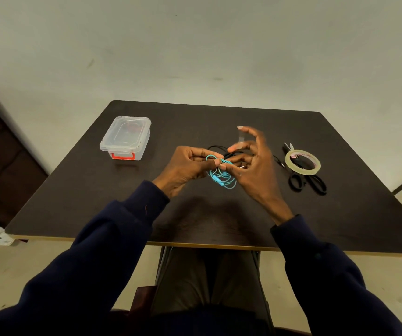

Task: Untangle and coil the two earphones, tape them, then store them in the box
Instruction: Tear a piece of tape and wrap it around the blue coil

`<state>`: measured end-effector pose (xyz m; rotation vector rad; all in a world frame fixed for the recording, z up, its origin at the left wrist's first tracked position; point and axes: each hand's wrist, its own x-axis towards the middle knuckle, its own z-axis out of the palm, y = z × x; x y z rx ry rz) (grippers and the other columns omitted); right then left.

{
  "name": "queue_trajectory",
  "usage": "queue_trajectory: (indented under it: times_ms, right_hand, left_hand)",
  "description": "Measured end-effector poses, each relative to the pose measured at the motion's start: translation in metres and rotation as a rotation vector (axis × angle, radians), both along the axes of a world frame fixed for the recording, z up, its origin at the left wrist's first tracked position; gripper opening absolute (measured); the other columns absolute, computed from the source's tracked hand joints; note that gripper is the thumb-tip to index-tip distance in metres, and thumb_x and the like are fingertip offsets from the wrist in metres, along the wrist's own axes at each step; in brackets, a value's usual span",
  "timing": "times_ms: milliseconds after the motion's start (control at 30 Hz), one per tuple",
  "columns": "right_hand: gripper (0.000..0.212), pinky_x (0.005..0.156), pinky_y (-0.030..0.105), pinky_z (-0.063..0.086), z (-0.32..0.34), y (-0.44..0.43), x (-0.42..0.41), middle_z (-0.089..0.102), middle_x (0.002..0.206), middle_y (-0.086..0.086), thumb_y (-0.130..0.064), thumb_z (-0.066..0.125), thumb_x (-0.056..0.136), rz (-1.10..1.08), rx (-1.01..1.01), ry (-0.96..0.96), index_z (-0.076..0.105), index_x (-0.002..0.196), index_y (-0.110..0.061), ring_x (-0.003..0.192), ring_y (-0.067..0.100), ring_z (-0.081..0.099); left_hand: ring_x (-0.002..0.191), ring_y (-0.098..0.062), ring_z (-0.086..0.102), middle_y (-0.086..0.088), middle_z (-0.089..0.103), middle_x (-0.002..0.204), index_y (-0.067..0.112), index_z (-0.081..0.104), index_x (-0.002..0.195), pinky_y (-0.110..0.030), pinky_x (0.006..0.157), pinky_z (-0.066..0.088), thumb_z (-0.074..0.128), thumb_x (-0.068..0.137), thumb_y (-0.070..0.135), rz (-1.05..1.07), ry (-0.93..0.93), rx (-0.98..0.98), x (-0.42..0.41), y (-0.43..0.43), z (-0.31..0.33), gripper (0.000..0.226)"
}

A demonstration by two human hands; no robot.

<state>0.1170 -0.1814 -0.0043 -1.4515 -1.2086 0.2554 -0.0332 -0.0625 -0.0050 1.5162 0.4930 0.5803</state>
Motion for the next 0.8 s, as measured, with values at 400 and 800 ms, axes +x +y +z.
queue_trajectory:
  times_ms: [400, 800]
  right_hand:
    - [0.074, 0.073, 0.032, 0.064, -0.001, 0.003, -0.007, 0.064, 0.113, 0.007, -0.015, 0.085, 0.08, -0.105, 0.114, -0.016, 0.043, 0.141, -0.02, 0.086, 0.014, 0.074]
    - [0.064, 0.075, 0.028, 0.062, -0.001, 0.01, -0.018, 0.065, 0.112, 0.013, 0.0, 0.08, 0.083, -0.191, 0.289, 0.135, 0.047, 0.137, -0.005, 0.089, 0.02, 0.075]
  left_hand:
    - [0.09, -0.014, 0.075, -0.004, 0.077, 0.099, 0.005, 0.074, 0.11, -0.031, 0.081, 0.062, 0.076, 0.089, 0.018, 0.087, -0.005, 0.437, 0.002, -0.001, -0.003, 0.024]
    - [0.117, -0.025, 0.066, -0.015, 0.068, 0.127, 0.002, 0.066, 0.12, -0.032, 0.095, 0.056, 0.056, 0.101, 0.013, -0.095, -0.112, -0.185, 0.001, -0.012, -0.014, 0.024]
